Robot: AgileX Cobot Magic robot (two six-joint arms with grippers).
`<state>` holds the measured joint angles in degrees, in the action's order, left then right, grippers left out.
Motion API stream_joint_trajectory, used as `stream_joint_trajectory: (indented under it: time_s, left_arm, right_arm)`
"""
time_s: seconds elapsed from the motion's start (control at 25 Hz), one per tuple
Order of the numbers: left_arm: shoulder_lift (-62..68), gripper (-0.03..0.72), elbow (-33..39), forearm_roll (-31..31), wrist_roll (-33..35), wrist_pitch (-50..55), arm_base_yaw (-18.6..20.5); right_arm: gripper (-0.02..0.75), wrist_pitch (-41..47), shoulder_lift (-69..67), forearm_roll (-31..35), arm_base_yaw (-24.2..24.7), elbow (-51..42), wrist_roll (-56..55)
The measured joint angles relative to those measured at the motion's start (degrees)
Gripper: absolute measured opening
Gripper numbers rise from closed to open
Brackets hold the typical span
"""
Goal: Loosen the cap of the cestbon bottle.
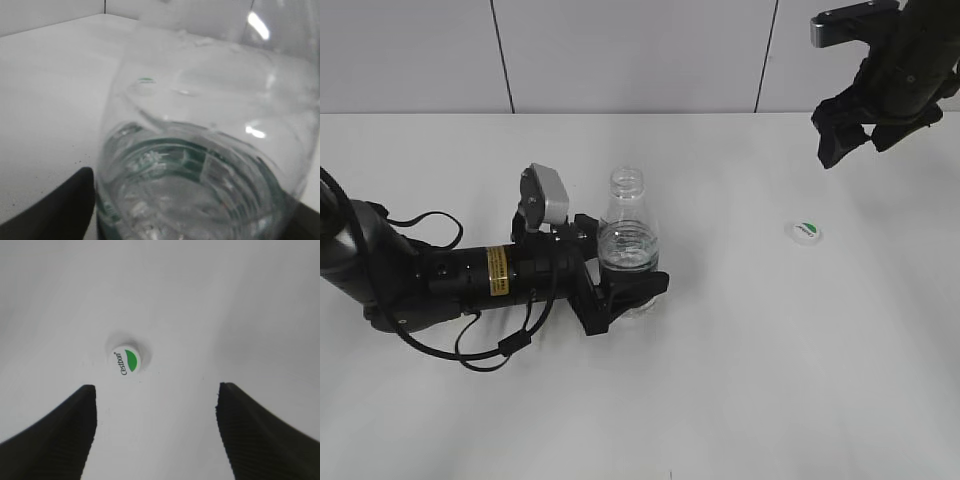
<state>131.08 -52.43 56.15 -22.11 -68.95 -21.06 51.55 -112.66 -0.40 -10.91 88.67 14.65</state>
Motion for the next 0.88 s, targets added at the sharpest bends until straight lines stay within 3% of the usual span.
stream_joint_trajectory:
  time_s: [0.2, 0.88]
  left_arm:
    - [0.0, 0.565, 0.0, -0.1, -2.0, 0.0, 0.0]
    - [-8.3, 0.569, 0.0, -0.1, -2.3, -0.1, 0.0]
  right_arm:
    - [0.566, 1.2, 0.0, 0.0, 0.0, 0.0, 0.0]
    - [0.566, 2.3, 0.0, 0.0, 0.0, 0.0, 0.0]
